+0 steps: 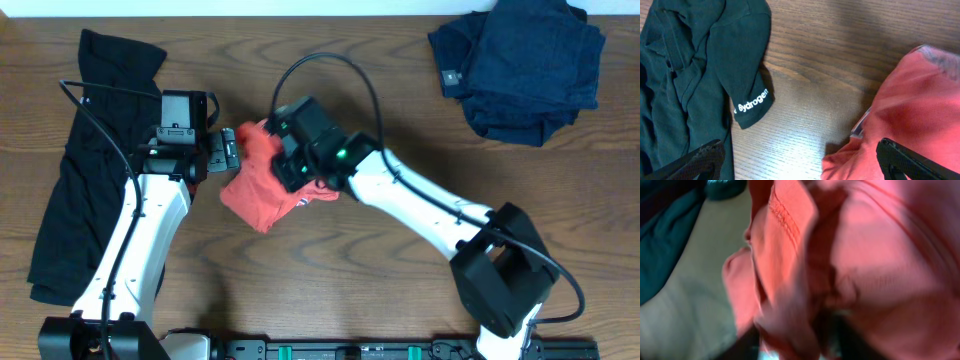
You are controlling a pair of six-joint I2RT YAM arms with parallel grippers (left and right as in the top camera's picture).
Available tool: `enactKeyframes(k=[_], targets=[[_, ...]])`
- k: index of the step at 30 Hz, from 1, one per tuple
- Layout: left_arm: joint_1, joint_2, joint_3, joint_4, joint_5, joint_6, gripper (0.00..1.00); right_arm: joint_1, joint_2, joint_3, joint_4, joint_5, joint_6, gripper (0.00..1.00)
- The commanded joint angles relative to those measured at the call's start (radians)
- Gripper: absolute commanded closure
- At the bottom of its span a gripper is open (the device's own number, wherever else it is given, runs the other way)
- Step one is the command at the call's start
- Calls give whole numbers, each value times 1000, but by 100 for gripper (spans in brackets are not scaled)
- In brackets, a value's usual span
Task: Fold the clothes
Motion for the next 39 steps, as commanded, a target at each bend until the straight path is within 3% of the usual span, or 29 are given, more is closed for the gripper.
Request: enactKeyframes(k=[1, 8, 17, 25, 27, 34, 39], targets=[[5, 3, 9, 5, -7, -19, 2, 35, -23, 38, -35, -2, -50, 39], [80, -18, 11, 44, -9, -72, 2, -45, -86, 129, -191, 10, -106, 50], [188, -125, 11, 94, -5, -92, 2, -147, -85, 121, -240, -27, -232, 50], [241, -153, 11, 96, -4, -92, 2, -126, -27, 61, -247, -112, -329, 57], [241, -153, 11, 95, -4, -92, 2, -116, -10, 57, -236, -130, -330, 62], [241, -153, 10, 92, -5, -92, 2, -77, 76, 57, -205, -130, -353, 64], [241, -153, 10, 92, -5, -92, 2, -78, 81, 58, -201, -130, -352, 71]])
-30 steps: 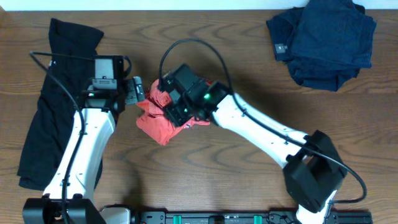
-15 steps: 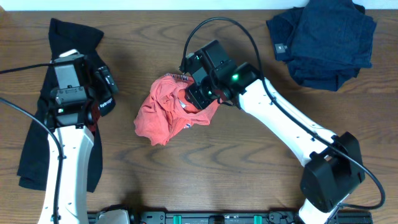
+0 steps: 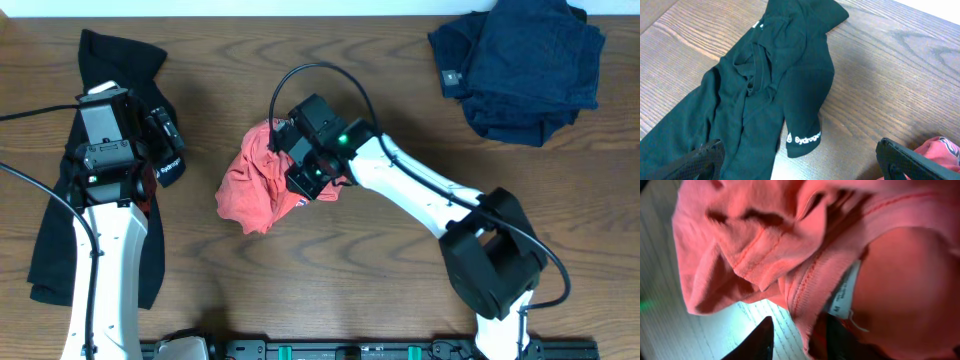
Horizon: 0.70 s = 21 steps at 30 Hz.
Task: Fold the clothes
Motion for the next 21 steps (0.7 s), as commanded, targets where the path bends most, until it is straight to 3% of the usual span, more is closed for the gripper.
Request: enactKeyframes(k=[1, 5, 11, 16, 21], targets=[[4, -5, 10, -1, -4, -16, 2, 2, 3, -2, 3, -15, -14, 74], [4, -4, 10, -1, -4, -16, 2, 4, 3, 0, 2, -15, -14, 99], [4, -4, 10, -1, -5, -16, 2, 49, -17, 75, -90, -14, -49, 99], [4, -5, 10, 0, -5, -16, 2, 165, -33, 192, -222, -3, -96, 99], [4, -4, 10, 0, -5, -16, 2, 277, -29, 186, -231, -3, -95, 99]])
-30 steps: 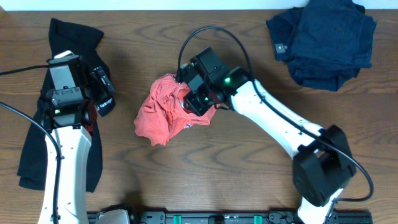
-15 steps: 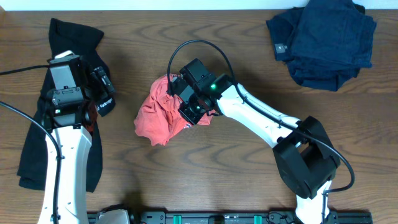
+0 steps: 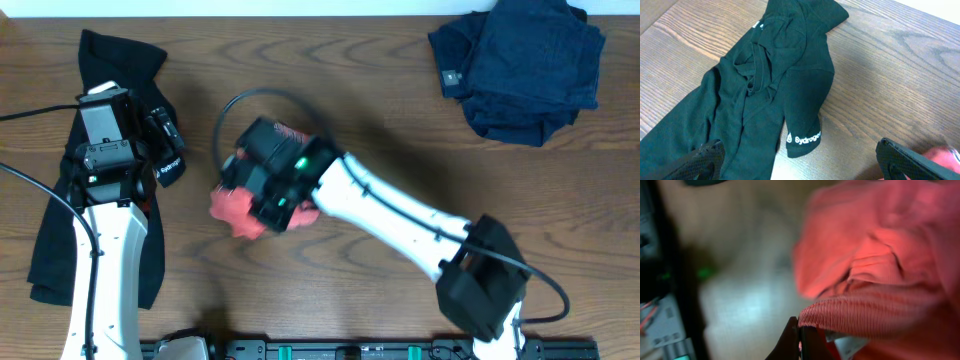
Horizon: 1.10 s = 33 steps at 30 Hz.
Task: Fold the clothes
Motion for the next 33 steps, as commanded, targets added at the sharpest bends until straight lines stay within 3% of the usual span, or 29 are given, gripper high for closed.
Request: enactKeyframes(k=[1, 2, 4, 6, 7, 19, 33], targets=[[4, -4, 10, -1, -5, -16, 2, 63, -18, -10, -11, -15, -25, 99], [4, -4, 10, -1, -5, -16, 2, 71, -18, -18, -13, -15, -25, 92], [4, -4, 10, -1, -5, -16, 2, 75, -18, -24, -28, -10, -25, 65], [4, -4, 10, -1, -5, -16, 2, 69, -20, -23, -35, 5, -25, 50], [4, -4, 10, -1, -5, -16, 2, 61, -24, -21, -38, 8, -25, 48], [4, -4, 10, 0, -5, -16, 2, -132, -84, -19, -17, 67, 182, 48], [4, -4, 10, -1, -5, -16, 2, -140, -30, -19, 52, 83, 265, 56]])
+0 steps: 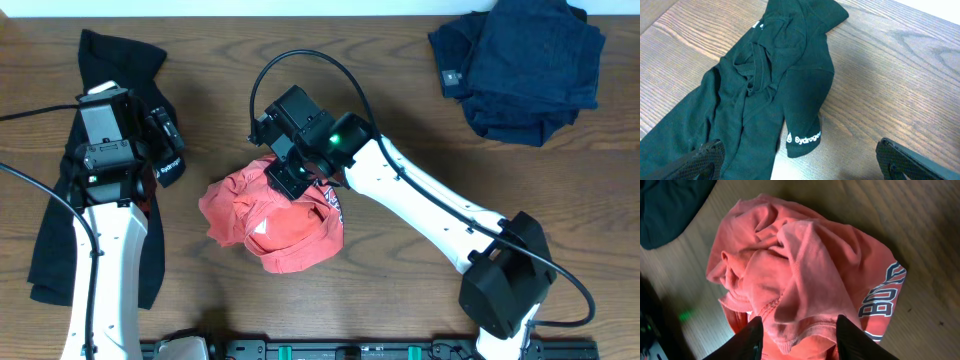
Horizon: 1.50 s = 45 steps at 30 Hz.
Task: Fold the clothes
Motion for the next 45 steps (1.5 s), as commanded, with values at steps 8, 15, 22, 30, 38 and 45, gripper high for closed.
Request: enactKeyframes(k=[8, 15, 22, 30, 38, 45], targets=[[4, -4, 10, -1, -5, -16, 2, 25, 72, -2, 48, 3, 64, 69], [4, -4, 10, 0, -5, -16, 2, 11, 70, 62, 135, 10, 77, 99], [4, -4, 10, -1, -5, -16, 2, -14, 101, 86, 380, 10, 141, 99], [4, -3, 10, -1, -5, -16, 2, -9, 257, 86, 575, -11, 269, 99], [4, -3, 10, 4, -5, -16, 2, -24, 241, 136, 494, -58, 192, 51], [4, -3, 10, 8, -5, -16, 2, -98, 149, 271, 70, -40, 67, 28]])
